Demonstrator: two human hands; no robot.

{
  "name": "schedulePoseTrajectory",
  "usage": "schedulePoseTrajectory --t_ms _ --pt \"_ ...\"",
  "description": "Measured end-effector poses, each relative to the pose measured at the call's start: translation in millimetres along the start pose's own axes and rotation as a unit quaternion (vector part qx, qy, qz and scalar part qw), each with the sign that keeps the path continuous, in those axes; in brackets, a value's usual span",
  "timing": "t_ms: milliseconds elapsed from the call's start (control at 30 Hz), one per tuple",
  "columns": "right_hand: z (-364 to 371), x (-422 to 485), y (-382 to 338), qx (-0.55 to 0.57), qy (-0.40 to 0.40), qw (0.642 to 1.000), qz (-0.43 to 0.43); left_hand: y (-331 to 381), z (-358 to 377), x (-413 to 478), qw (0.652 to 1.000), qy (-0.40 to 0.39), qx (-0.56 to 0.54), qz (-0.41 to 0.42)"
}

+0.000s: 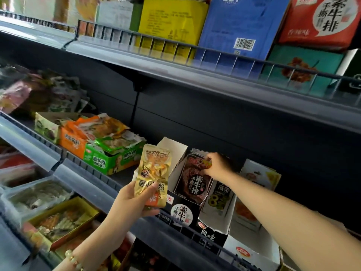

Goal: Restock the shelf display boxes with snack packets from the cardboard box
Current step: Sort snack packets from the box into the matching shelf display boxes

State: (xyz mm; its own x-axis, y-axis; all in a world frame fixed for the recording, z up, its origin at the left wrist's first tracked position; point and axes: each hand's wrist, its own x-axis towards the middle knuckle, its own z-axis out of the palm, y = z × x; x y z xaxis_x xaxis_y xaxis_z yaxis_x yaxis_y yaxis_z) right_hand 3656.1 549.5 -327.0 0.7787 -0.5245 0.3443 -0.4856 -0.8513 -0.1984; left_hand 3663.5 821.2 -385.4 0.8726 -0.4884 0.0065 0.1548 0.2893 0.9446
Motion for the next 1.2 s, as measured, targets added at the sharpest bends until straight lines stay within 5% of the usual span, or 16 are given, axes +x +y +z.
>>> schedulePoseTrajectory --t_ms 200,367,533,633,833,1033,1200 --pt "2 -5 2 0.001 0.033 0.999 -0.013 -2 2 -10 1.000 -0.015 0.019 -0.011" --pt "-30 -57 -21 0.181 0.054 0.980 -0.068 6 5 -26 0.999 -0.021 0.042 0.003" --pt "-58 -150 -40 0.414 -0.157 0.896 -0.024 22 36 -55 0.997 -0.052 0.047 0.015" --pt "-74 -186 -27 0.492 -0.189 0.849 0.045 26 64 -79 0.994 -0.087 0.065 0.026" --pt "-121 -229 29 0.559 -0.122 0.811 0.119 33 104 -106 0.994 -0.106 0.019 -0.005" --pt "-153 -289 99 0.578 -0.043 0.801 0.152 22 148 -139 0.962 -0.255 0.075 -0.057" --pt "-170 -337 143 0.621 -0.046 0.753 0.210 -4 209 -173 0.951 -0.288 0.036 -0.112"
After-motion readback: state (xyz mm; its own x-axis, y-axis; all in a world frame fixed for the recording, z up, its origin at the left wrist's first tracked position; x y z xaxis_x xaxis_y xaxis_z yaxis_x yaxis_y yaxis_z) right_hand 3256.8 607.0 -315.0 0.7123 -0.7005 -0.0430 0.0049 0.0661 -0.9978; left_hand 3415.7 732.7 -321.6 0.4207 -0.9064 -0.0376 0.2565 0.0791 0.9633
